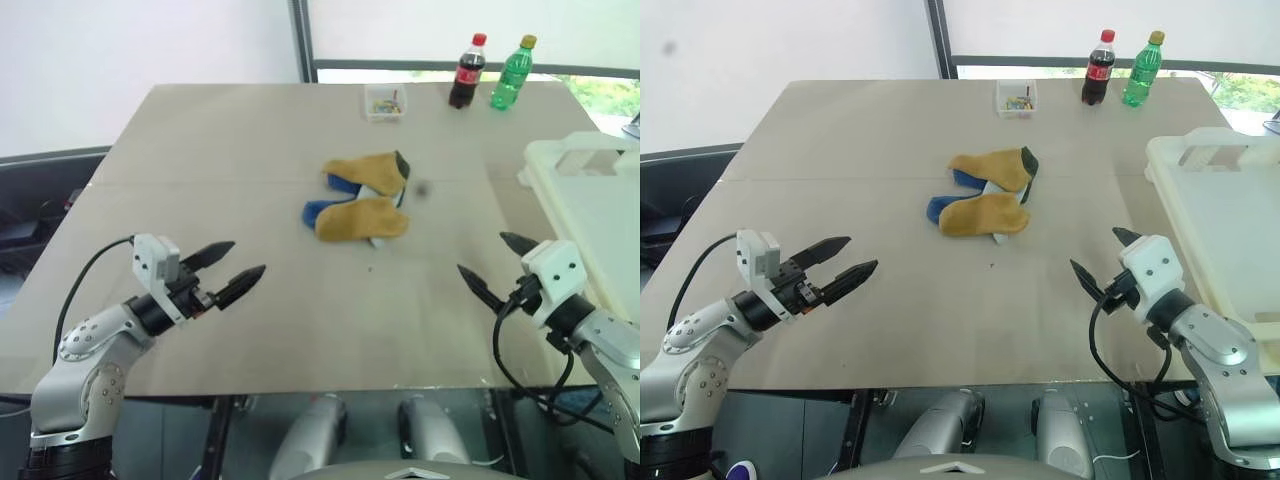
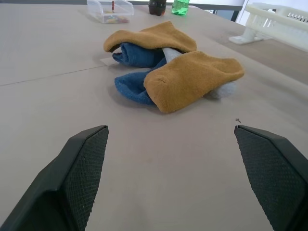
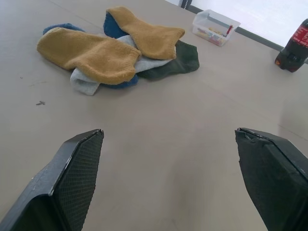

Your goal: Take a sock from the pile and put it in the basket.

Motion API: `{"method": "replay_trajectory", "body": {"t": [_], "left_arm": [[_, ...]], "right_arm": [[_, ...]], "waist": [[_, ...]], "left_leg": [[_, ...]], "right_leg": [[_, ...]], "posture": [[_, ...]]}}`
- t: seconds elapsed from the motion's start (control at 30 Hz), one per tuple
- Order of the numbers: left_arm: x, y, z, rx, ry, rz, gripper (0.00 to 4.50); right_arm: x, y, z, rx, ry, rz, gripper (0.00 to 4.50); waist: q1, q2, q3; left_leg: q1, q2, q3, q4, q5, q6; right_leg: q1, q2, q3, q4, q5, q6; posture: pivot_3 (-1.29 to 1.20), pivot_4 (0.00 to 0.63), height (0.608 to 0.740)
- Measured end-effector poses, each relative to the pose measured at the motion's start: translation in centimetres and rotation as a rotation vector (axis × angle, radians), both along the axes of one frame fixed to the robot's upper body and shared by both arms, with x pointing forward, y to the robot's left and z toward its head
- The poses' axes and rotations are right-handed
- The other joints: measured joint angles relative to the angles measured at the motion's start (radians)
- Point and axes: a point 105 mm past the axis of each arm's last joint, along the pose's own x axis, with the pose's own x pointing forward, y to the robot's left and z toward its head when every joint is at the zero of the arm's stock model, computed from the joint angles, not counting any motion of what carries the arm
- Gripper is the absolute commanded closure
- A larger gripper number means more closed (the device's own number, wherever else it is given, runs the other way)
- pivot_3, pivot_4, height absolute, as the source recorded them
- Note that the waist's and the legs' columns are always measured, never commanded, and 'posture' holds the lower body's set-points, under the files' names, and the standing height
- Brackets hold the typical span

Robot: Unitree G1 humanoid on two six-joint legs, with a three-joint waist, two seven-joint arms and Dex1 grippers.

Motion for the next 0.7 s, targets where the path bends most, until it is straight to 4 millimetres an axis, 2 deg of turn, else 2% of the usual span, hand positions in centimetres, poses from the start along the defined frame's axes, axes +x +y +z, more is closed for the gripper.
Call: {"method": "replay_trajectory", "body": {"t": [0.1, 0.2, 0.47, 0.7], "left_arm": [[0.0, 0.0, 0.0, -0.003, -0.002, 0.001, 0.07], [0.2, -0.3, 0.3, -0.018, -0.014, -0.002, 0.07], [-0.1, -1.8, 0.9, -0.006, -0.06, -0.073, 0.07], [-0.6, -2.9, 1.3, 0.003, -0.084, -0.121, 0.07]], "right_arm": [[0.2, -0.1, 0.0, -0.006, 0.005, -0.02, 0.0], [1.4, 0.2, 0.1, -0.019, 0.018, -0.064, 0.0], [6.2, 6.0, 1.2, 0.133, 0.111, 0.04, 0.0], [7.8, 9.0, 0.6, 0.134, 0.183, 0.101, 0.0]], "waist": [[0.0, 0.0, 0.0], [-0.002, 0.0, 0.0], [-0.019, 0.0, 0.0], [-0.022, 0.0, 0.0]], "left_leg": [[0.0, 0.001, 0.001, 0.0, 0.0, 0.0], [0.001, 0.003, 0.003, 0.0, 0.0, 0.0], [0.001, 0.005, 0.005, 0.0, 0.0, 0.0], [0.0, 0.005, 0.005, -0.001, -0.001, -0.001]], "right_leg": [[0.0, 0.0, 0.0, 0.0, 0.0, 0.0], [0.0, 0.002, 0.002, 0.0, 0.001, -0.001], [-0.002, 0.005, 0.004, 0.0, 0.003, -0.004], [-0.003, 0.006, 0.004, -0.001, 0.003, -0.005]], "posture": [[0.0, 0.15, 0.74], [0.0, 0.15, 0.74], [0.0, 0.15, 0.74], [0.0, 0.15, 0.74]]}}
